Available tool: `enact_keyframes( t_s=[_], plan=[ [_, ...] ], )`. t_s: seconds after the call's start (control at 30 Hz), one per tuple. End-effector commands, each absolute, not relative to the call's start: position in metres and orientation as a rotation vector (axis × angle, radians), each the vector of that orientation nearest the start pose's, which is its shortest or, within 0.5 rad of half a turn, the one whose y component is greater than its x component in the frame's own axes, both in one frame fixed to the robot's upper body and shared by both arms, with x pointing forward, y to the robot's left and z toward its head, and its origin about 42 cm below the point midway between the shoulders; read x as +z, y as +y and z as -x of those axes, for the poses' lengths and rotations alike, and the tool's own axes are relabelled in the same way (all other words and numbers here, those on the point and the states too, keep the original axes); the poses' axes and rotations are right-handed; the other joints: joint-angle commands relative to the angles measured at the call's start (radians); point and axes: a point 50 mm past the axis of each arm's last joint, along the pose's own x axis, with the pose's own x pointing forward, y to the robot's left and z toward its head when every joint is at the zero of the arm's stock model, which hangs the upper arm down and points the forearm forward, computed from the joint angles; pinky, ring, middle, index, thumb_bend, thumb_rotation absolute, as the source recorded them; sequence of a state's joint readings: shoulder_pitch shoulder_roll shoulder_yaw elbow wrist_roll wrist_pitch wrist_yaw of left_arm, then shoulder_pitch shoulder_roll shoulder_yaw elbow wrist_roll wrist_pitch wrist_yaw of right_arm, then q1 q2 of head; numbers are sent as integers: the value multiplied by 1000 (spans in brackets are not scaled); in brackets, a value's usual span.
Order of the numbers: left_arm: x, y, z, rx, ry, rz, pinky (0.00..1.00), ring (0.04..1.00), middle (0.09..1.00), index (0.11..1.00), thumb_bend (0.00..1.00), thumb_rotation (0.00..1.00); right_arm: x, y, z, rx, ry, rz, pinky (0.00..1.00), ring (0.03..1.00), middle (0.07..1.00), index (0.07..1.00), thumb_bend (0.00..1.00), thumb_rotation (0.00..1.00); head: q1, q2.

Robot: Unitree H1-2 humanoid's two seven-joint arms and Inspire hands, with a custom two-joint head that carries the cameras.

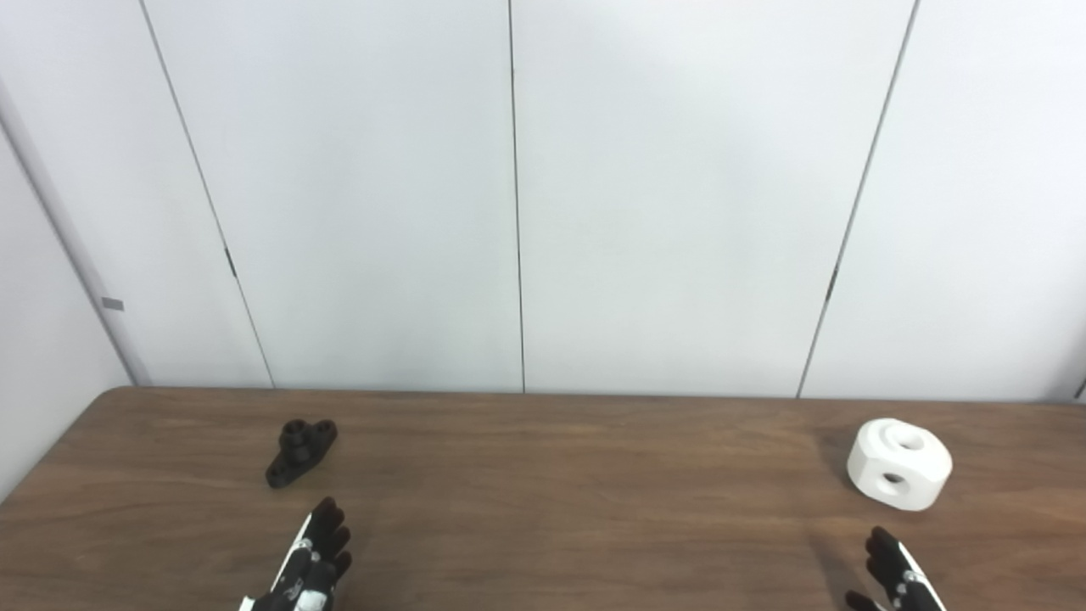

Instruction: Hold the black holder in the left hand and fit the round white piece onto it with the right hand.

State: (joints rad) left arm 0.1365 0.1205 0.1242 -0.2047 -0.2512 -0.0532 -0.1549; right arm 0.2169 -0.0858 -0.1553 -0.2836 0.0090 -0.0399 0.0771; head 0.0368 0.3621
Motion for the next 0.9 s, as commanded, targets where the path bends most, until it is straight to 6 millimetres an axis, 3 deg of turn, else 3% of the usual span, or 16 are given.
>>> enact_keyframes(
  t_s=[0.0, 0.27, 0.47, 0.6, 0.63, 0.7, 0.77, 0.87],
  plan=[
    [140, 281, -239, -32, -217, 84, 993, 1000, 1000, 1000, 717, 690, 127, -284, -186, -106, -114, 128, 878, 979, 972, 956, 841, 812, 0, 0],
    [141, 280, -237, -30, -213, 97, 981, 999, 1000, 1000, 691, 666, 125, -285, -185, -95, -115, 108, 940, 998, 987, 973, 803, 809, 45, -12],
    [143, 279, -236, -18, -211, 122, 972, 1000, 1000, 1000, 657, 610, 128, -283, -182, -105, -114, 97, 930, 1000, 998, 990, 752, 816, 127, -24],
    [152, 279, -237, 28, -252, 77, 871, 969, 988, 964, 598, 527, 127, -283, -182, -118, -118, 113, 948, 1000, 1000, 1000, 771, 836, 170, -32],
    [158, 279, -238, 63, -277, 44, 810, 930, 961, 934, 598, 496, 127, -282, -182, -125, -123, 118, 860, 976, 989, 993, 794, 856, 177, -34],
    [174, 280, -241, 146, -335, -58, 660, 841, 895, 850, 672, 449, 124, -281, -183, -134, -124, 124, 815, 962, 994, 997, 831, 882, 186, -38],
    [187, 283, -243, 222, -378, -203, 624, 823, 873, 819, 717, 455, 122, -280, -183, -135, -121, 127, 807, 954, 993, 1000, 851, 898, 196, -41],
    [207, 289, -246, 332, -451, -403, 552, 740, 828, 769, 663, 477, 121, -281, -182, -133, -117, 135, 823, 954, 994, 1000, 858, 908, 229, -46]
  ],
)
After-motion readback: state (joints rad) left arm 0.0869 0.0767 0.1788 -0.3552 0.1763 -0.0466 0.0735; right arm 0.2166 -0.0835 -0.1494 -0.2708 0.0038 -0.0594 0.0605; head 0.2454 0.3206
